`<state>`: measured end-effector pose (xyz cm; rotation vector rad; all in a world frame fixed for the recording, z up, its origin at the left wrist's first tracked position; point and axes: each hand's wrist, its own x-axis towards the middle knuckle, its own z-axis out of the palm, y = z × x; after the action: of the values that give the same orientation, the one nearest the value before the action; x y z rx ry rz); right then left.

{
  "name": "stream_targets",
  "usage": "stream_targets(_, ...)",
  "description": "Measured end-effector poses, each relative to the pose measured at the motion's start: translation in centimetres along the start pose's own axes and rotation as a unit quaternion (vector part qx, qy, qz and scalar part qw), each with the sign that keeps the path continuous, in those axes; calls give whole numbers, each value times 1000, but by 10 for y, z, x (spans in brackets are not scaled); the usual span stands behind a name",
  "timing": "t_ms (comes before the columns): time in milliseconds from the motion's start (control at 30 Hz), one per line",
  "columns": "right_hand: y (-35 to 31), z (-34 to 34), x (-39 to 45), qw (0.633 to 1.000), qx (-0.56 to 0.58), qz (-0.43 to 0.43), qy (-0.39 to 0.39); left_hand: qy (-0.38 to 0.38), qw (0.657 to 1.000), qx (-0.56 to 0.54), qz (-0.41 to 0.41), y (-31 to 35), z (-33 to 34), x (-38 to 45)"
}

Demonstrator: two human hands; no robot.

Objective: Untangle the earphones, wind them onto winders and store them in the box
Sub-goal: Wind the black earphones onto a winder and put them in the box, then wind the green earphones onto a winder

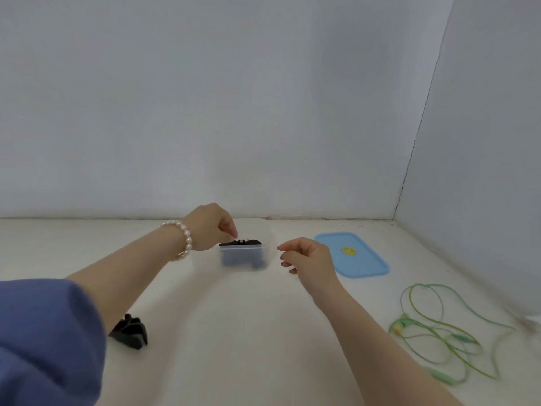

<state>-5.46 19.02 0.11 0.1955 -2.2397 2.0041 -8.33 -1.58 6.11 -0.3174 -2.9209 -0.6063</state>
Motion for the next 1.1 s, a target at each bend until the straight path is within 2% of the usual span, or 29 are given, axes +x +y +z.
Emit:
stream_targets(100,-4,2,-5,998,-50,-3,-26,-50,998,24,-10,-11,-6,-42)
stream_targets(167,-10,1,-9,998,-61,0,-33,-101,991,80,-31,-21,-10,-66)
stream_targets(233,-14,0,-14,998,-62,9,-32,-167,975,128,-66,-32,-16,-87)
stream_targets(333,-18,-3,-23,997,-73,21,-31,-268,945,140,-120,-49,-27,-109)
stream_targets(433,-18,-10,-36,995,-94,29,-35,-322,923,151,-144,-65,-28,-117)
stream_targets(533,-18,-20,-47,992,-114,41,-37,-302,927,177,-134,-72,-12,-120)
stream_targets(700,-13,-43,-60,986,-155,48,-32,-211,960,163,-88,-59,9,-117)
stream_targets(867,-12,-77,-60,971,-232,63,-7,-136,988,26,-62,-15,34,-101)
stream_targets(967,-9,-103,-55,934,-341,92,45,-93,990,-103,-39,20,55,-88)
stream_targets(1100,-2,-132,-57,855,-486,147,109,-63,982,-173,-34,55,82,-71)
